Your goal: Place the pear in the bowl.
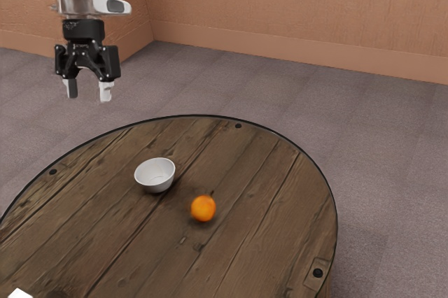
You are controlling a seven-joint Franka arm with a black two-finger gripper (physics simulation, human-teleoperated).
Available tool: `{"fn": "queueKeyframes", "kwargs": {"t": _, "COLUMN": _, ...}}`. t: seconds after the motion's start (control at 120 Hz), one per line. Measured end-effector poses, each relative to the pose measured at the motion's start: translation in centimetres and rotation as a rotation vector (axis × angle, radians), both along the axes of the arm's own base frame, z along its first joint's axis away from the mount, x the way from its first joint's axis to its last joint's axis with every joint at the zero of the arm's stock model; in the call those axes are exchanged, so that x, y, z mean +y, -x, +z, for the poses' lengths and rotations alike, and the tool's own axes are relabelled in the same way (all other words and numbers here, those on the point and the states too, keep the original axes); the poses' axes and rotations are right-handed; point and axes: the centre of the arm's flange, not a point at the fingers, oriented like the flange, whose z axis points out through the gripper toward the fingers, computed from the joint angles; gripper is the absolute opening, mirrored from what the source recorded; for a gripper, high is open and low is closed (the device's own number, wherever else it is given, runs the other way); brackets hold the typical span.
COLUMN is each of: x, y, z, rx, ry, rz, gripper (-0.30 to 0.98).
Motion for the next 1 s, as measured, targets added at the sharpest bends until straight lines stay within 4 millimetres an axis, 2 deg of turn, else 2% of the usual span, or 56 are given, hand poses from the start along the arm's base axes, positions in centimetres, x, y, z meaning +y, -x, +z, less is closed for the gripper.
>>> {"fn": "queueKeyframes", "kwargs": {"t": 0.1, "x": 3.0, "y": -2.5, "z": -0.7, "rx": -0.145, "ry": -0.007, "rz": 0.065, "gripper": 0.67}}
{"fn": "queueKeyframes", "kwargs": {"t": 0.15, "x": 4.3, "y": -4.0, "z": -2.4, "rx": -0.181, "ry": -0.017, "rz": 0.103, "gripper": 0.67}}
{"fn": "queueKeyframes", "kwargs": {"t": 0.183, "x": 4.3, "y": -5.0, "z": -3.9, "rx": -0.193, "ry": -0.025, "rz": 0.122, "gripper": 0.67}}
{"fn": "queueKeyframes", "kwargs": {"t": 0.225, "x": 2.4, "y": -6.3, "z": -5.7, "rx": -0.202, "ry": -0.035, "rz": 0.123, "gripper": 0.67}}
{"fn": "queueKeyframes", "kwargs": {"t": 0.333, "x": -8.0, "y": -9.3, "z": -11.6, "rx": -0.195, "ry": -0.07, "rz": 0.085, "gripper": 0.67}}
{"fn": "queueKeyframes", "kwargs": {"t": 0.392, "x": -11.2, "y": -10.6, "z": -15.0, "rx": -0.192, "ry": -0.098, "rz": 0.117, "gripper": 0.66}}
{"fn": "queueKeyframes", "kwargs": {"t": 0.442, "x": -12.6, "y": -11.0, "z": -17.7, "rx": -0.19, "ry": -0.12, "rz": 0.164, "gripper": 0.67}}
{"fn": "queueKeyframes", "kwargs": {"t": 0.575, "x": -17.0, "y": -8.8, "z": -24.8, "rx": -0.19, "ry": -0.185, "rz": 0.296, "gripper": 0.67}}
{"fn": "queueKeyframes", "kwargs": {"t": 0.725, "x": -21.5, "y": -7.2, "z": -29.9, "rx": -0.251, "ry": -0.236, "rz": 0.497, "gripper": 0.67}}
{"fn": "queueKeyframes", "kwargs": {"t": 0.792, "x": -22.4, "y": -6.9, "z": -31.3, "rx": -0.278, "ry": -0.248, "rz": 0.603, "gripper": 0.67}}
{"fn": "queueKeyframes", "kwargs": {"t": 1.0, "x": -22.2, "y": -6.5, "z": -32.8, "rx": -0.316, "ry": -0.269, "rz": 0.921, "gripper": 0.67}}
